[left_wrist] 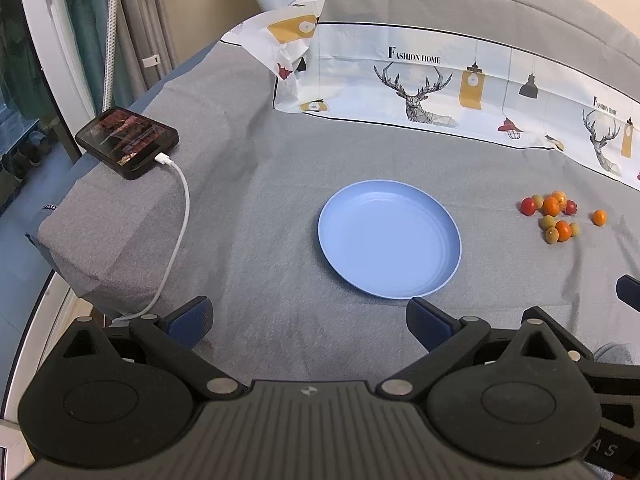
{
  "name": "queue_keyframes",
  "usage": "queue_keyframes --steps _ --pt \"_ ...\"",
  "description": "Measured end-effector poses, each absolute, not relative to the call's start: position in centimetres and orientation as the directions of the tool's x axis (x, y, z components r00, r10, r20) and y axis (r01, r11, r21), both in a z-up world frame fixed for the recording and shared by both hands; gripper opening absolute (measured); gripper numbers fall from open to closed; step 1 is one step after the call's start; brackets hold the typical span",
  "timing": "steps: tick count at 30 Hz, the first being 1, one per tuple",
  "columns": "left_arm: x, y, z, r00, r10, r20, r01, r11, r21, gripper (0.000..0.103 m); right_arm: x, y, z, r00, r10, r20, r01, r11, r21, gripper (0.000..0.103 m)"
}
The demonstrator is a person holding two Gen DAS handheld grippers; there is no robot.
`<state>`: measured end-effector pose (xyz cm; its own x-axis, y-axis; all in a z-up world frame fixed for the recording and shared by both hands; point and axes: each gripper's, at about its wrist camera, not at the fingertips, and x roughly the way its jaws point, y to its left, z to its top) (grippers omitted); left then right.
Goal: Organize fruits
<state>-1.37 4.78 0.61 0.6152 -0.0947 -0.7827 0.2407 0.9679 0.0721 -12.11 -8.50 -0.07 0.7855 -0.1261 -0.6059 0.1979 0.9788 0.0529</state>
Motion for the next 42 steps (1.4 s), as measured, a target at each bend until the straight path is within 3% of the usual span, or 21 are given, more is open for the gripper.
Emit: queue_keyframes --steps 42 --pt "-0.88 4.27 -0.03 0.597 -0.082 -0.798 0.261 0.960 0.096 0.103 -12.02 -8.44 -0.88 0.779 -0.116 -0.616 0.201 0.977 0.070 0.103"
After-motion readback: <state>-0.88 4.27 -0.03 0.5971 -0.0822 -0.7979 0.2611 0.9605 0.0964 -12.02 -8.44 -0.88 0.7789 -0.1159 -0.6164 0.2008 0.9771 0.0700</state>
